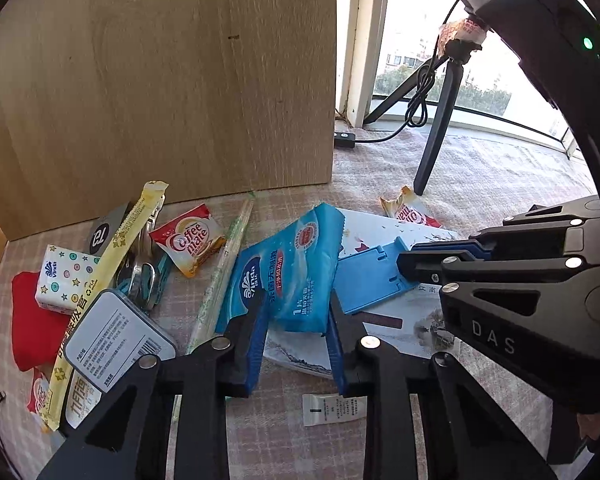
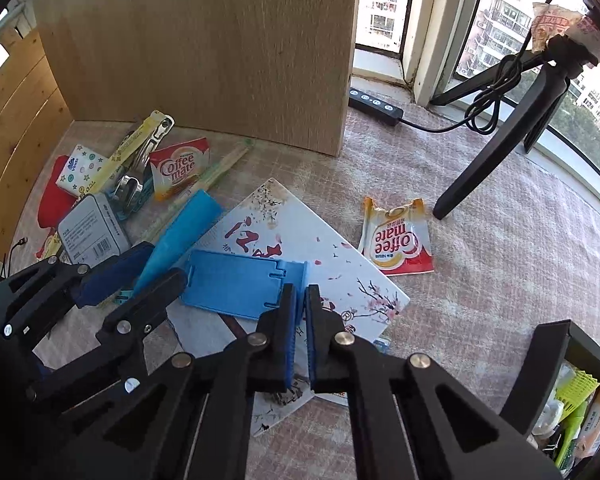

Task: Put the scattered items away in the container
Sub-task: 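Grasp the blue wet-wipe pack with the left tool while the right grasps the blue phone stand, then carry wipe pack and phone stand to the tray and release both, then grasp the yellow straw with the left tool while the right grasps the white power bank, then carry straw and power bank to the tray and release both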

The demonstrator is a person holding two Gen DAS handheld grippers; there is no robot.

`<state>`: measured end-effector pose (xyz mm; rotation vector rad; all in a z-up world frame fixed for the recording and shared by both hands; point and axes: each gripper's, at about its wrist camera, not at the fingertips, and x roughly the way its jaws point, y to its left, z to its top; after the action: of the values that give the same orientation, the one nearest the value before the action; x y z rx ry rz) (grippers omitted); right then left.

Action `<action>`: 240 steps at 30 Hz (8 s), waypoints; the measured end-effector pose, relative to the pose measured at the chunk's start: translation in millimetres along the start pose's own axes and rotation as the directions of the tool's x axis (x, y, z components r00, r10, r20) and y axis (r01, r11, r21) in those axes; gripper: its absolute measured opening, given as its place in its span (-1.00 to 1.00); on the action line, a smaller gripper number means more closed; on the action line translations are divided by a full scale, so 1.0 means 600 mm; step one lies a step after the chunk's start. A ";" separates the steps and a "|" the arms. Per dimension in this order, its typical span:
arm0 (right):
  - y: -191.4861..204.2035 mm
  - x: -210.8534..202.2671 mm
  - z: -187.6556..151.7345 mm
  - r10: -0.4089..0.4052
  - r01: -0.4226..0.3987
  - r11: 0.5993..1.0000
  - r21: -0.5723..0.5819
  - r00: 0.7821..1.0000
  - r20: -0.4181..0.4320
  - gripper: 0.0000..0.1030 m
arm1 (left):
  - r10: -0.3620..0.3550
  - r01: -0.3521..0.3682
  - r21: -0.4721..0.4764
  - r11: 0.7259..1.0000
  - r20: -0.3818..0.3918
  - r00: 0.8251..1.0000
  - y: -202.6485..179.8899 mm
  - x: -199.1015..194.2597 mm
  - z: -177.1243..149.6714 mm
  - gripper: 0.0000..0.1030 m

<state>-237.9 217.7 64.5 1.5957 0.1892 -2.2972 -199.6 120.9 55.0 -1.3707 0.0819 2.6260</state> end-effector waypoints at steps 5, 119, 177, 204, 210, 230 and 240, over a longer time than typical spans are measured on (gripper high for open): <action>-0.009 -0.014 -0.009 0.012 -0.012 1.000 0.011 1.000 0.020 -0.93 | -0.012 0.014 -0.045 0.999 0.026 1.000 0.022 -0.016 0.004 -0.88; 0.329 0.077 0.034 0.119 -0.113 0.895 -0.431 0.993 -0.013 0.35 | -0.029 0.027 -0.014 1.000 -0.179 0.983 0.307 -0.022 -0.076 -0.22; -0.206 -0.311 -0.291 -0.104 0.043 0.953 0.300 0.977 0.188 0.34 | -0.397 0.404 0.129 0.906 -0.077 0.915 -0.162 -0.215 -0.043 -0.79; -0.509 -0.392 -0.535 -0.370 0.251 0.742 0.621 0.926 0.069 0.45 | -0.439 0.476 0.345 0.809 -0.183 0.880 -0.531 -0.183 -0.056 0.51; -0.491 -0.386 -0.505 -0.323 0.199 0.769 0.608 0.941 0.099 0.45 | -0.414 0.444 0.310 0.841 -0.160 0.896 -0.478 -0.183 -0.051 0.41; -0.192 -0.286 -0.264 -0.026 -0.017 0.975 0.221 0.981 0.190 0.45 | -0.153 0.154 0.113 0.982 -0.024 0.988 -0.107 -0.195 -0.079 0.40; 0.055 -0.175 -0.141 0.140 -0.141 0.990 -0.004 0.987 0.083 0.45 | 0.047 -0.050 -0.039 0.998 -0.082 0.996 0.184 -0.179 -0.172 0.44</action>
<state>-118.9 232.6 134.4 1.4615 0.0526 -2.2502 -76.2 -15.5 80.2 -1.5070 0.0735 2.6246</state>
